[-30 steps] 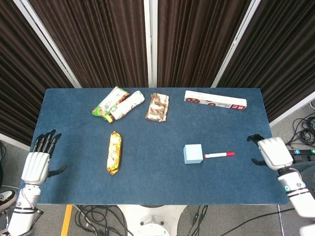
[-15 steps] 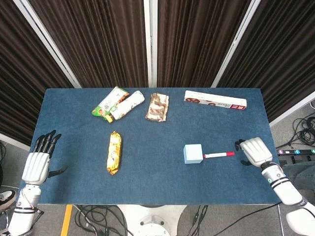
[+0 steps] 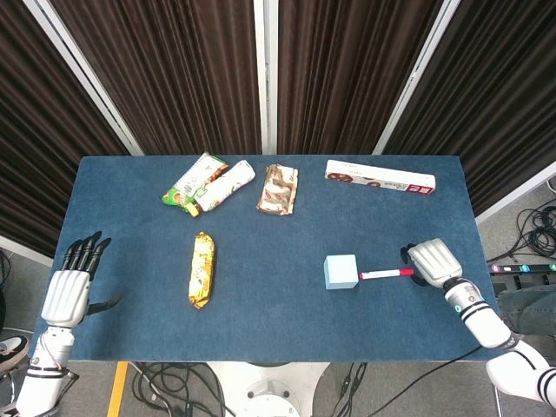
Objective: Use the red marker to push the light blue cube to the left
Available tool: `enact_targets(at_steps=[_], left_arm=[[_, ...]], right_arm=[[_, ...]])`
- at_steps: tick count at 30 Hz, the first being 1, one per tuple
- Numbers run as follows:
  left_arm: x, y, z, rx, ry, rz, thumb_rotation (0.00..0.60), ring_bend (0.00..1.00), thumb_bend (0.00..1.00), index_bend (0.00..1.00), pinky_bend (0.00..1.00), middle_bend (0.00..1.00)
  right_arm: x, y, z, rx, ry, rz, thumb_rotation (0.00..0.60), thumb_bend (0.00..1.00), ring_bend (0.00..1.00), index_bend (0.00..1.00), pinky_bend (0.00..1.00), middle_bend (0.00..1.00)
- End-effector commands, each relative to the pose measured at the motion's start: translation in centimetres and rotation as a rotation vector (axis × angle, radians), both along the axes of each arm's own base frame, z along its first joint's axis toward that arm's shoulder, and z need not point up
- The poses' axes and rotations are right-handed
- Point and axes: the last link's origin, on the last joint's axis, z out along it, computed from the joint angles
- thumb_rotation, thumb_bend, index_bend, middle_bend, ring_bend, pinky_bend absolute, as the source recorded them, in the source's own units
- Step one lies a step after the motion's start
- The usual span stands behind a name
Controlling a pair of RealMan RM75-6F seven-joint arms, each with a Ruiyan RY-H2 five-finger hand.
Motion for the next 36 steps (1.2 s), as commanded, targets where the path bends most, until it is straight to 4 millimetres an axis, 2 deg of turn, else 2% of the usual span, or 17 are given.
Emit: enact_targets(at_steps=[1, 13, 36], left_arm=[[-0.1, 0.0, -0.1, -0.003, 0.011, 0.005, 0.6, 0.04, 0.0, 0.12, 0.07, 0.09], [-0.1, 0.1, -0.2, -0.008, 0.018, 0.016, 0.6, 0.03, 0.0, 0.12, 0.07, 0.09], [-0.3, 0.3, -0.4, -0.011, 0.015, 0.027, 0.6, 0.04, 0.0, 0.12, 0.07, 0.09]], right_arm=[[0.0, -0.1, -0.6, 0.012, 0.004, -0.003, 0.6, 0.15, 0.95, 0.49, 1.0, 0.46], [-0.1, -0.6, -2.4, 0.043, 0.027, -0.012, 0.6, 0.15, 0.97, 0.49, 1.0, 0.46], [0.1, -1.1, -4.2, 0.068, 0.053, -0.027, 0.6, 0.15, 0.97, 0.49, 1.0, 0.46]])
